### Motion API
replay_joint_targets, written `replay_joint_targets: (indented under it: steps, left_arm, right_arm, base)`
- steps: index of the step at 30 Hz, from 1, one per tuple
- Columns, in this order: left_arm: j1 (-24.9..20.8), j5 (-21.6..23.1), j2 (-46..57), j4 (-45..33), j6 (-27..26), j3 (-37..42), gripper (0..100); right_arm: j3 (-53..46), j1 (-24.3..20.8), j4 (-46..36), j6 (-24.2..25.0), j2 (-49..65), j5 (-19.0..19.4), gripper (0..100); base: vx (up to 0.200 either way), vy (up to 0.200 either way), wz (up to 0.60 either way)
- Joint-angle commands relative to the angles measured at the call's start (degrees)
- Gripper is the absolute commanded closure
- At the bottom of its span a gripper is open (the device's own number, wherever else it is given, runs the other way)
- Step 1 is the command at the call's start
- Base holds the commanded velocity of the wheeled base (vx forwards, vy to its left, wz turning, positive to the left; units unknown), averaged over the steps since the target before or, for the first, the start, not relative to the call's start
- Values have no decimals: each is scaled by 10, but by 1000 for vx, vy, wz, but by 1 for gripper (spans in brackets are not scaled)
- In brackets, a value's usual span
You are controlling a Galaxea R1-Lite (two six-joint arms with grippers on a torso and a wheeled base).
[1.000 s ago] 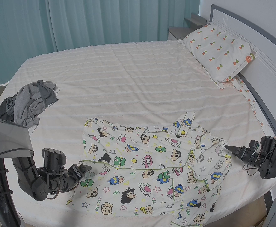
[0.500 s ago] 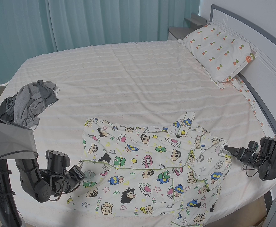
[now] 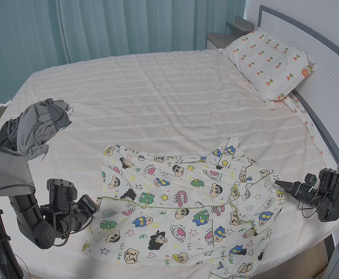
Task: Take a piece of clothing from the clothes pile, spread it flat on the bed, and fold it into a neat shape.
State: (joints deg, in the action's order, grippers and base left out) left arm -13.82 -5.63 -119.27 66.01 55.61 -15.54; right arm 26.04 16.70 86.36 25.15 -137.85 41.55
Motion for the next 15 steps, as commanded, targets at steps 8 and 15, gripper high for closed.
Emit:
replay_joint_targets:
  steps: [8,15]
  left_arm:
    - [1,38,4,10,-1,44,0]
    - [0,90,7,10,-1,58,0]
  right_arm:
    - [-1,0,0,0,-2,0,0]
    - [0,0,0,0,-2,0,0]
  base:
    - [0,0,0]
    - [0,0,0]
